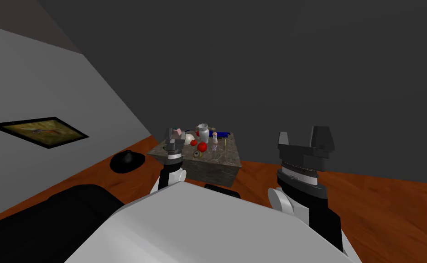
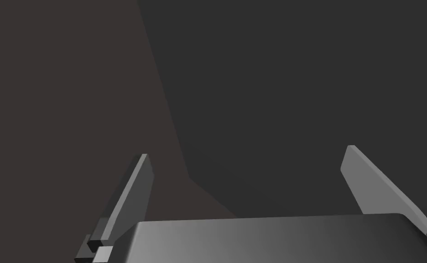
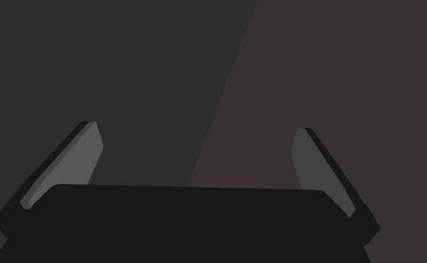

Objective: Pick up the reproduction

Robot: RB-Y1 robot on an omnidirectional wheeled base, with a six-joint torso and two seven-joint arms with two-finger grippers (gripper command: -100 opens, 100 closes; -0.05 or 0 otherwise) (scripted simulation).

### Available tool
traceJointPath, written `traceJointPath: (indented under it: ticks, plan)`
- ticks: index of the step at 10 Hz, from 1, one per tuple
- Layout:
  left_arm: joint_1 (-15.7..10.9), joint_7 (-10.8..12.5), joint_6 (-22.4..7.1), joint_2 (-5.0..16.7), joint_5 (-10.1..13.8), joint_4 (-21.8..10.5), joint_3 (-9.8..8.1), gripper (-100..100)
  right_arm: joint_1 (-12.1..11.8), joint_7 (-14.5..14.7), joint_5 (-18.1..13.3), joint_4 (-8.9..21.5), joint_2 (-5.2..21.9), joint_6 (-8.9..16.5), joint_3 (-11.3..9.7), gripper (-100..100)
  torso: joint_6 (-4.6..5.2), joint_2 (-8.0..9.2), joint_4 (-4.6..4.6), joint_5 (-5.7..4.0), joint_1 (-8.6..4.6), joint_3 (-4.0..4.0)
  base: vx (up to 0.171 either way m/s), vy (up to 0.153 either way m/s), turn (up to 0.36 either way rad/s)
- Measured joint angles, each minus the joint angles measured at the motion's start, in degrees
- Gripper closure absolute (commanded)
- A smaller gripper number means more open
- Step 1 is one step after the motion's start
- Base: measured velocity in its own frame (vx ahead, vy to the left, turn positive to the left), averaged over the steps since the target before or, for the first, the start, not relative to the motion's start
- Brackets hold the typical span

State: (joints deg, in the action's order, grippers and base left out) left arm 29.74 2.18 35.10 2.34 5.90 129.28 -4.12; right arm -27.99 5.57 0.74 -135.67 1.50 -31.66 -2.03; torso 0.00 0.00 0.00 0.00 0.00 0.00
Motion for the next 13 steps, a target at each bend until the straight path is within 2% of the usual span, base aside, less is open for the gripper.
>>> traceJointPath:
  ticks: [4,7,9,10,11,13]
  plan:
    - [2.41,1.78,0.07,2.92,0.44,1.29,-1.05,-100,0.01,0.00,0.00,0.00,0.01,0.00,0.00,0,0.01,0.27,0.06,0.05,0.24,0.16,-0.061,0.051,-0.273]
    - [5.38,3.73,-0.26,4.23,1.07,2.26,-2.15,-100,0.02,0.00,0.00,0.01,0.01,0.01,0.00,0,0.03,0.30,0.07,0.05,0.23,0.18,-0.077,0.050,-0.392]
    - [8.11,5.32,-0.95,4.97,1.76,2.88,-3.09,-100,0.01,0.00,0.00,0.01,0.01,0.01,0.00,0,0.02,0.31,0.07,0.06,0.27,0.18,-0.080,0.054,-0.425]
    - [9.49,6.32,-1.27,5.51,2.32,2.85,-3.90,-100,0.01,0.00,0.00,0.01,0.01,0.01,0.00,0,0.02,0.30,0.07,0.07,0.30,0.18,-0.060,0.041,-0.140]
    - [10.54,6.75,-1.52,5.52,2.39,3.25,-3.91,-100,0.00,0.00,0.00,0.00,0.01,0.00,0.01,0,-0.04,0.23,0.06,0.06,0.26,0.14,-0.053,0.024,-0.342]
    - [14.35,8.18,-1.94,6.14,3.19,3.78,-4.74,-100,0.01,0.00,0.00,0.00,0.01,0.00,0.01,0,0.00,0.21,0.05,0.04,0.19,0.13,-0.070,0.024,-0.426]
